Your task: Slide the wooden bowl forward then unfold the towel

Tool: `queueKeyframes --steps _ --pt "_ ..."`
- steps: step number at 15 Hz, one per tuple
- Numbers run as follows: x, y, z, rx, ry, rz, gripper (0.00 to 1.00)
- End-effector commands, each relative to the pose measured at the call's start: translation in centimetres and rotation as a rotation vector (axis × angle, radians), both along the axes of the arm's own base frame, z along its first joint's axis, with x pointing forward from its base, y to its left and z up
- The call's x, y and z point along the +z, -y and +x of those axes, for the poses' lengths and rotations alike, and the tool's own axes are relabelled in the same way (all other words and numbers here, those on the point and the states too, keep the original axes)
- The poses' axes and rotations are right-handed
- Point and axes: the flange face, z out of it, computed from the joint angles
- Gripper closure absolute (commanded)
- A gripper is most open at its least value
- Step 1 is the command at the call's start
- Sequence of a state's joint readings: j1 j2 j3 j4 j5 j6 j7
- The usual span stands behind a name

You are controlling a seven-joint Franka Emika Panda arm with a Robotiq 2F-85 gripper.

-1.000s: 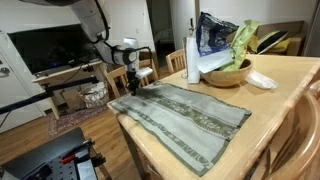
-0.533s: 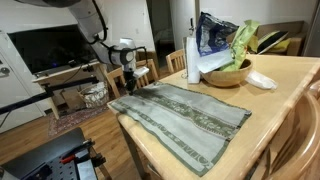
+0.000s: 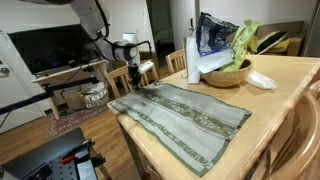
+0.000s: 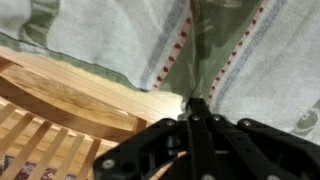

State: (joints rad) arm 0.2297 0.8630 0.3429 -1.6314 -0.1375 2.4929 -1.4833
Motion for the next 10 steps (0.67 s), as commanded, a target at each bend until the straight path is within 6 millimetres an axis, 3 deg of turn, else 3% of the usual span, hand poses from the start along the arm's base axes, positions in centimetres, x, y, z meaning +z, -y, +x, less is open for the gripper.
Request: queueKeyframes --steps 1,5,10 --pt "2.6 2.4 2.0 -0.088 0.076 0.014 0.96" --pt "2.9 4.4 3.5 -0.161 0.122 0.008 0.96" --pt "1.4 5.6 4.1 -0.206 0.109 -0.002 0.96"
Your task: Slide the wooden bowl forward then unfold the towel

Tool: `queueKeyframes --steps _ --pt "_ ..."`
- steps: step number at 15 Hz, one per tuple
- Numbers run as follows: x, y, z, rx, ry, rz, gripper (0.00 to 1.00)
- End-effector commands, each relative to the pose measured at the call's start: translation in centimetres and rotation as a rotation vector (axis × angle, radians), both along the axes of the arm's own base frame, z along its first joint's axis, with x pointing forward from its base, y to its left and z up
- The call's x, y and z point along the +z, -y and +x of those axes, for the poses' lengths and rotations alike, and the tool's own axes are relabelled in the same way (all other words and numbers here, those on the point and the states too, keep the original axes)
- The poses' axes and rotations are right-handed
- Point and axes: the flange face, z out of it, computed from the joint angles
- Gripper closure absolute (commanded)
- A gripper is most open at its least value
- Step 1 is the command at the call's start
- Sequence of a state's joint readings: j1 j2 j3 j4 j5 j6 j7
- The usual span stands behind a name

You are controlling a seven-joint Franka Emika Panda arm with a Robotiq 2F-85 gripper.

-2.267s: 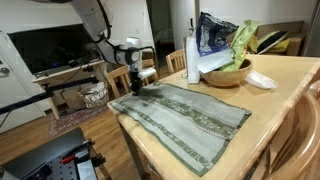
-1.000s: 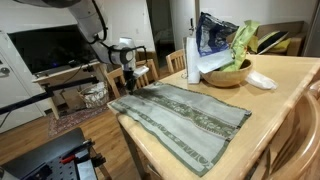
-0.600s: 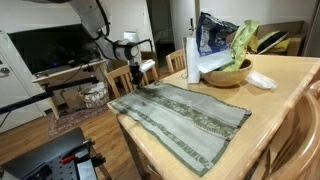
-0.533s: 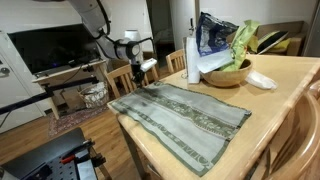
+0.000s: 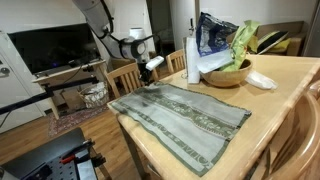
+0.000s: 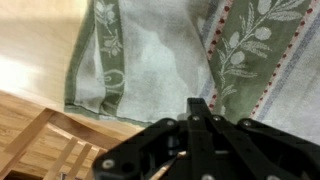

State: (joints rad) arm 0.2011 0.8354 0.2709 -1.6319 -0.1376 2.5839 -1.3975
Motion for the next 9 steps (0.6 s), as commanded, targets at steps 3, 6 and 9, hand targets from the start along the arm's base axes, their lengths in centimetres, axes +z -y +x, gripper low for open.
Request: queueKeyframes --steps 3,6,9 --pt "-1.06 0.65 0.38 -0.061 -0.016 0.01 0.96" --pt "-1.52 0.76 0.01 -0.04 -0.025 -0.006 0.96" --pt "-1.55 0.81 0.06 -0.041 -0.025 -0.005 0.96"
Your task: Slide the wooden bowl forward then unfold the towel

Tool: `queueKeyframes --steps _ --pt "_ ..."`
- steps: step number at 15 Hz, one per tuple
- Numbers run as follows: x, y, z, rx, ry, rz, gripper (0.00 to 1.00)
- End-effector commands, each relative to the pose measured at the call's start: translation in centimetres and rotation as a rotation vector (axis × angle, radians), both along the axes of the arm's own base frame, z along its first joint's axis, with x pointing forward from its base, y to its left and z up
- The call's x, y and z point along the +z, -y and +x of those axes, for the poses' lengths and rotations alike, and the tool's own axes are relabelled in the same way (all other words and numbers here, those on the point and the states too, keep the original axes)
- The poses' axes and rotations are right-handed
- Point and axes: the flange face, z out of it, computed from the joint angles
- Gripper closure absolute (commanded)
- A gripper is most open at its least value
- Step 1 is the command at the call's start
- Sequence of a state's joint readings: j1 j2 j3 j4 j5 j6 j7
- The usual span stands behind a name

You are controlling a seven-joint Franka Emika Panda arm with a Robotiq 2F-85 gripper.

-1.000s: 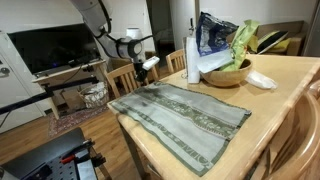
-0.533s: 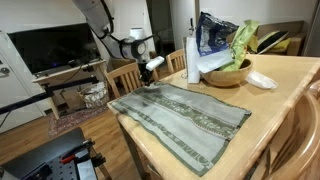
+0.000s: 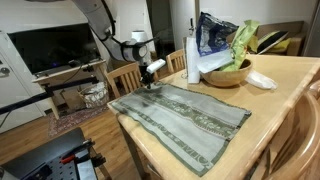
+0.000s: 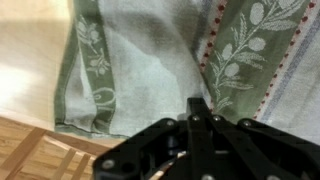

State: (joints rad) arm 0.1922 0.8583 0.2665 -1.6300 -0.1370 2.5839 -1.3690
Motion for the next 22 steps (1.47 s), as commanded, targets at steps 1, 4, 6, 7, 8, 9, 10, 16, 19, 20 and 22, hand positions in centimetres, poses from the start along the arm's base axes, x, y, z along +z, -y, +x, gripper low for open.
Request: queueKeyframes --steps 1,4,6,7,8,9,10,16,19,20,22 --pt "0.0 -0.1 0.0 0.0 0.0 0.0 0.96" --pt "-0.3 -0.6 0.0 -0.002 -0.004 -0.008 0.96" --pt "-0.6 -1.3 -0.4 0.01 -0.006 -0.027 0.96" --pt "-0.7 -1.7 -0.5 0.012 -0.006 -0.036 0.97" --pt "-0.8 -2.3 -0.7 0.022 -0.006 -0.043 0.96" --pt "-0.9 -2.8 -1.0 0.029 -0.005 -0.053 0.97" --pt "-1.0 -3.5 -1.2 0.036 -0.003 -0.06 0.96" --pt "-2.0 -5.6 -2.0 0.033 -0.004 -0.105 0.96" --pt "-2.8 -6.1 -2.0 0.038 -0.017 -0.117 0.96" --pt "-2.8 -6.2 -1.9 0.04 -0.018 -0.118 0.96" --pt "-2.7 -6.4 -1.7 0.041 -0.02 -0.121 0.96"
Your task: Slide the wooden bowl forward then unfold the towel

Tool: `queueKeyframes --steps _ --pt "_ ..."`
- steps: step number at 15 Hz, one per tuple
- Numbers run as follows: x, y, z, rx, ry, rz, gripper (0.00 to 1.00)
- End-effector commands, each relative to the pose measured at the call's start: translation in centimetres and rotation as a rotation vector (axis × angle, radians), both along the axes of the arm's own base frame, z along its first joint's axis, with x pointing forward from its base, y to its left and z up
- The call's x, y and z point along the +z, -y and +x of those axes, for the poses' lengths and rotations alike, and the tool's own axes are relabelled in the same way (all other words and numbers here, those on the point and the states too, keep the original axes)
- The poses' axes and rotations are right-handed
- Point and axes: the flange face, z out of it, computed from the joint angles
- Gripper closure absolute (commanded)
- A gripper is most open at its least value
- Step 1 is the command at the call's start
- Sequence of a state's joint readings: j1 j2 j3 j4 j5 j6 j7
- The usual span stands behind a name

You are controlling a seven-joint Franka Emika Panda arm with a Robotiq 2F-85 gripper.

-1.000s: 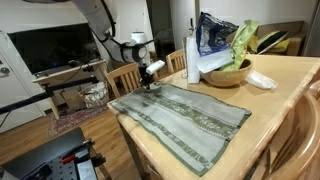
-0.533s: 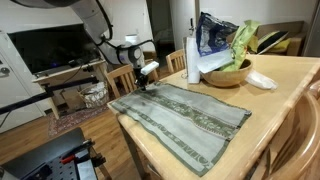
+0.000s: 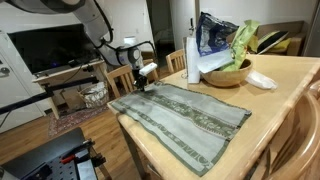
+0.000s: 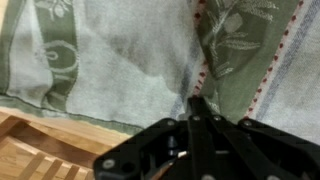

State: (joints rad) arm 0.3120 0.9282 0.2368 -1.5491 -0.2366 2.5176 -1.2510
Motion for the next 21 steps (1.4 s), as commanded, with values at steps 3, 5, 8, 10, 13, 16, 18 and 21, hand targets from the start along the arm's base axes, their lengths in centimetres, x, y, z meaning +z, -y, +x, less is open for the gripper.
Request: queueKeyframes --steps 3,5,8,10,13,16,18,21 --pt "-0.3 -1.0 0.9 -0.01 0.0 -0.029 0.96" --pt "-0.4 -1.3 1.1 -0.009 0.002 -0.027 0.96" --pt "-0.5 -1.5 1.5 -0.012 0.01 -0.026 0.96" --pt "-0.6 -1.6 1.7 -0.015 0.012 -0.023 0.96" --pt "-0.5 -1.5 2.0 -0.017 0.025 -0.016 0.96" --pt "0.2 -1.0 2.2 -0.018 0.056 -0.026 0.96" --pt "0.8 -0.6 2.3 -0.013 0.09 -0.034 0.96" --pt "1.4 0.1 2.2 -0.028 0.129 -0.038 0.96"
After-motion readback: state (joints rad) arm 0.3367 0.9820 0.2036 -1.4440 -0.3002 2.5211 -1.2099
